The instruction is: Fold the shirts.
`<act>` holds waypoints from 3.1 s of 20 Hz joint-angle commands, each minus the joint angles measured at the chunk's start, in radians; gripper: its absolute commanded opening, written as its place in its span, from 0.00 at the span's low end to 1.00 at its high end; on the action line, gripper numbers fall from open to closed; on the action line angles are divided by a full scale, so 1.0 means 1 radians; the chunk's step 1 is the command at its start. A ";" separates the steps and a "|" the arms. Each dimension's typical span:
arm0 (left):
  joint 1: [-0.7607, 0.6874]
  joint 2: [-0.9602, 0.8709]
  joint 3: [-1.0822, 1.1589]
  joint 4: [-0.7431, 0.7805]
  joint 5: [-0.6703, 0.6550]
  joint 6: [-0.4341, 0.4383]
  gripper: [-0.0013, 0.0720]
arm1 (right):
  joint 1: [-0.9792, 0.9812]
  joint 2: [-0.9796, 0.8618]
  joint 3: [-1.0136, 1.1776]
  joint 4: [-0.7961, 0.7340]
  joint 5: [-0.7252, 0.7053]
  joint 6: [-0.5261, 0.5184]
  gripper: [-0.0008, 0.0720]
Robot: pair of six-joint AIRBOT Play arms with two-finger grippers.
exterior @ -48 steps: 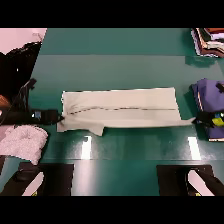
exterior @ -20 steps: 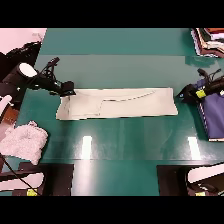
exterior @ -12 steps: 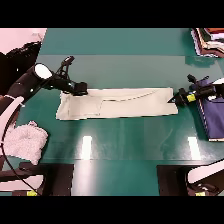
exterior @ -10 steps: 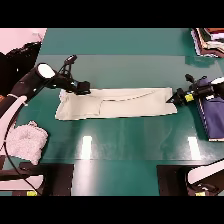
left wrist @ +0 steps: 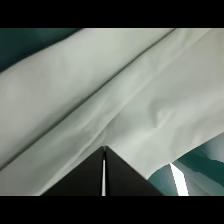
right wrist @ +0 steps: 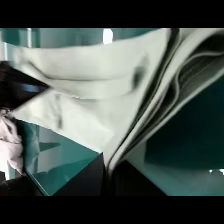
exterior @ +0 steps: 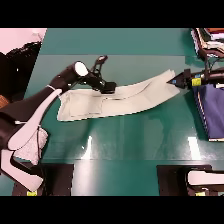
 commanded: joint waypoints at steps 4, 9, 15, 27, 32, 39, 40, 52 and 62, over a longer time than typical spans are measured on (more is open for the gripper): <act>-0.064 -0.092 0.045 0.001 -0.040 -0.024 0.06 | 0.144 0.090 0.178 0.045 -0.029 0.069 0.03; -0.064 -0.094 0.045 0.005 -0.047 -0.023 0.06 | 0.260 0.090 0.302 0.045 -0.045 0.083 0.03; -0.057 -0.088 0.045 0.004 -0.067 -0.018 0.05 | 0.399 0.009 0.435 0.045 -0.066 0.080 0.03; 0.425 0.385 0.045 0.416 -0.240 -0.015 0.06 | 0.871 -0.352 0.702 0.055 -0.389 0.011 0.04; 0.591 0.517 0.045 0.426 -0.242 -0.015 0.06 | 1.023 -0.491 0.731 0.056 -0.564 -0.109 0.39; 0.607 0.526 0.045 0.351 -0.259 -0.015 0.06 | 0.863 -0.393 0.600 -0.060 -0.238 -0.067 0.37; 0.607 0.526 0.045 0.336 -0.262 -0.015 0.06 | 0.820 -0.363 0.559 -0.115 -0.202 -0.043 0.37; 0.607 0.525 0.042 0.261 -0.272 -0.015 0.06 | 0.470 -0.184 -0.068 -0.063 -0.303 0.155 0.83; 0.607 0.523 0.034 0.260 -0.298 -0.015 0.06 | 0.700 -0.486 0.225 0.087 -0.310 0.155 0.79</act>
